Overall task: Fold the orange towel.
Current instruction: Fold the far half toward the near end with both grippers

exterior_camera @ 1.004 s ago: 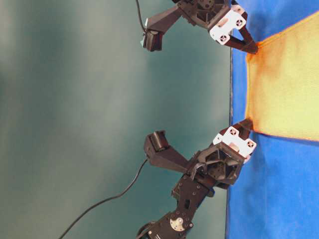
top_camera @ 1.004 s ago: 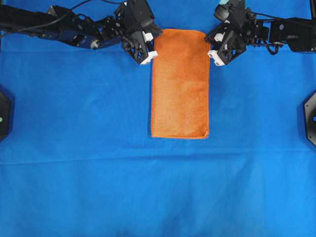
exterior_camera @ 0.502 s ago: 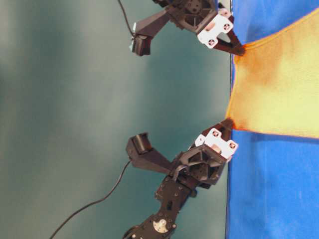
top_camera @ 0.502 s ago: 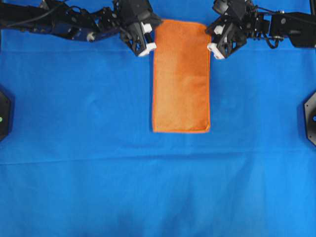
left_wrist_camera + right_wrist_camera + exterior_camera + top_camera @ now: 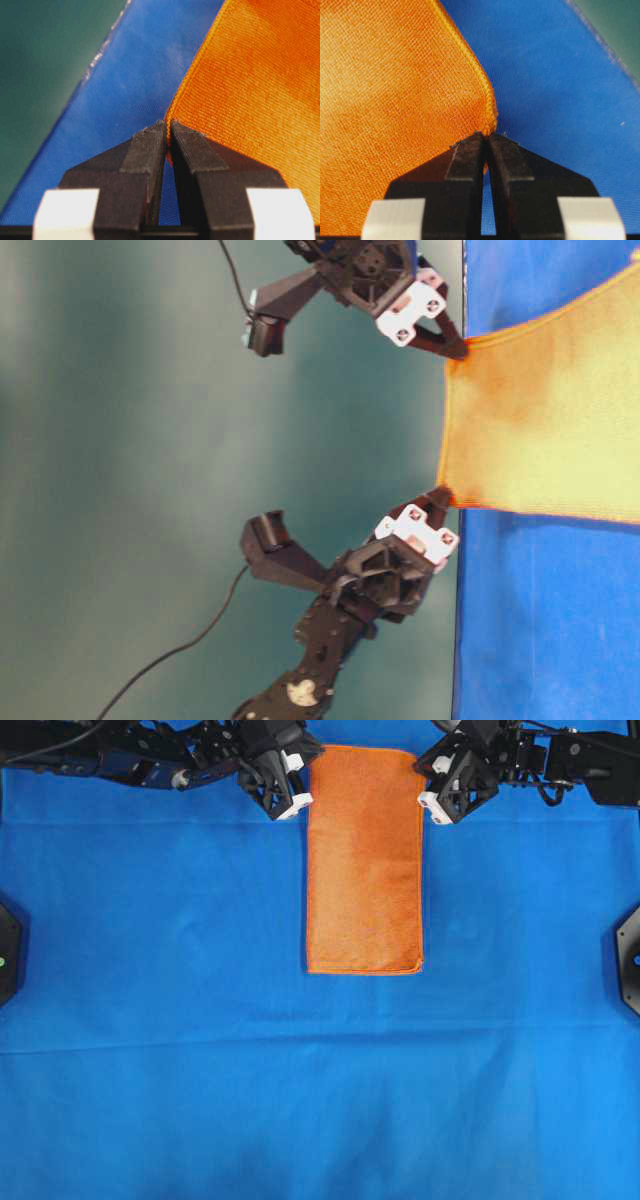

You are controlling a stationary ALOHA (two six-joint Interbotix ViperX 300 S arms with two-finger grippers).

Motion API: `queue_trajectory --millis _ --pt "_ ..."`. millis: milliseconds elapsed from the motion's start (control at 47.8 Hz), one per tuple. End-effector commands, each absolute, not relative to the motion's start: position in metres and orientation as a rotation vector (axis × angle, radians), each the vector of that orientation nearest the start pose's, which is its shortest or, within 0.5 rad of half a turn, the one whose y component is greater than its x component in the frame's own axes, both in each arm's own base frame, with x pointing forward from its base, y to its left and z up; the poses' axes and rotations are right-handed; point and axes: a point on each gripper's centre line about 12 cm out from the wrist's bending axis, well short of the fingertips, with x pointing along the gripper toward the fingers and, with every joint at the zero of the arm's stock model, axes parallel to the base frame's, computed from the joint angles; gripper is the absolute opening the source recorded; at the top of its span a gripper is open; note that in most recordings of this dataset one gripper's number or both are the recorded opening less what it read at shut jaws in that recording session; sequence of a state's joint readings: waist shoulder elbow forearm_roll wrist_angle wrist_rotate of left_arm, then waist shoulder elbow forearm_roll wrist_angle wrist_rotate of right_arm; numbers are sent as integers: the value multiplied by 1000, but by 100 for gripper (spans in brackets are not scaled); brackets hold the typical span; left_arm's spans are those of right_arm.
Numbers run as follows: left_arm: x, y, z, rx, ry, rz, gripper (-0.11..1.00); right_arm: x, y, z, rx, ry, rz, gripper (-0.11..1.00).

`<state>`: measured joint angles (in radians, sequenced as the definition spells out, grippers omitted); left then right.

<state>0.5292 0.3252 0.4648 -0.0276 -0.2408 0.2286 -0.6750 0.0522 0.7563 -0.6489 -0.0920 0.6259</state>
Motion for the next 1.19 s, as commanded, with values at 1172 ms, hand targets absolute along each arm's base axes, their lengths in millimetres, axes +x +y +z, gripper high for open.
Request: queue_trajectory --millis 1172 --pt "401 42 141 61 700 66 3 292 -59 137 242 781 -269 2"
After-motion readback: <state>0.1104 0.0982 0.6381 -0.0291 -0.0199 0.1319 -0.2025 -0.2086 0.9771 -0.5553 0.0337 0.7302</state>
